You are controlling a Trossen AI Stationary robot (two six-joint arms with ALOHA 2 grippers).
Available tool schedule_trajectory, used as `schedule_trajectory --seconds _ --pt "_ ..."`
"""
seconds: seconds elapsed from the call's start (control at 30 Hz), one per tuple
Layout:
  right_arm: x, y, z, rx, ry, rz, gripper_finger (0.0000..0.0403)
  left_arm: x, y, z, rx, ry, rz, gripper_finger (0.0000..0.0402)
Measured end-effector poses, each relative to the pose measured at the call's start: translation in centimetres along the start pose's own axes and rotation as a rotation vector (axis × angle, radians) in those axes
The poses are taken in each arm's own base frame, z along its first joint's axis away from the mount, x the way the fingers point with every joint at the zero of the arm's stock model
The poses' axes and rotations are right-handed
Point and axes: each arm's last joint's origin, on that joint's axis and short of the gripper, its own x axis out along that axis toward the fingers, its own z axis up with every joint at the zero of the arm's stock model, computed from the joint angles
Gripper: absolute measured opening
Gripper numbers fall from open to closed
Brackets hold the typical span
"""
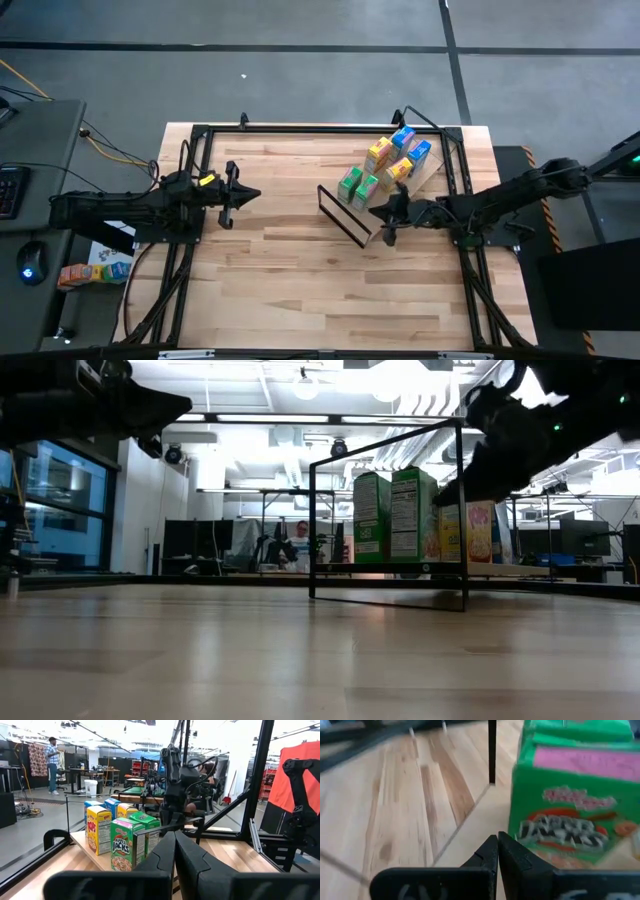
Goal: Stack cereal on shelf
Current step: Adjust the stock cereal boxes on the shelf
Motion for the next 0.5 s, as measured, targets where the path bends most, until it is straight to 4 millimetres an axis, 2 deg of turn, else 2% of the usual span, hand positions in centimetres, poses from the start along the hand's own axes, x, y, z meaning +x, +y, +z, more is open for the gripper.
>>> schedule_trajectory --seconds 0.07,0.17,0.33,0.5 --pt "-0.9 0.0 0.6 -0.001 0.068 -0.010 0.0000 0.0 0.0 -0.1 -0.001 0.008 0.000 0.0000" --pt "-2.4 0.1 2.5 -0.001 0.147 -0.034 0.0000 0.0 0.0 -0.1 -0.002 0.013 0.002 0.0000" --pt "-4.4 1.0 7.5 -0.052 0.138 -0.063 0.0000 0.0 0.0 -0.1 -0.001 0.013 0.002 0.0000" --pt "-4.6 1.4 11.8 -0.114 0.089 -0.144 0.0000 0.0 0.0 -0.1 -0.002 0.012 0.002 0.0000"
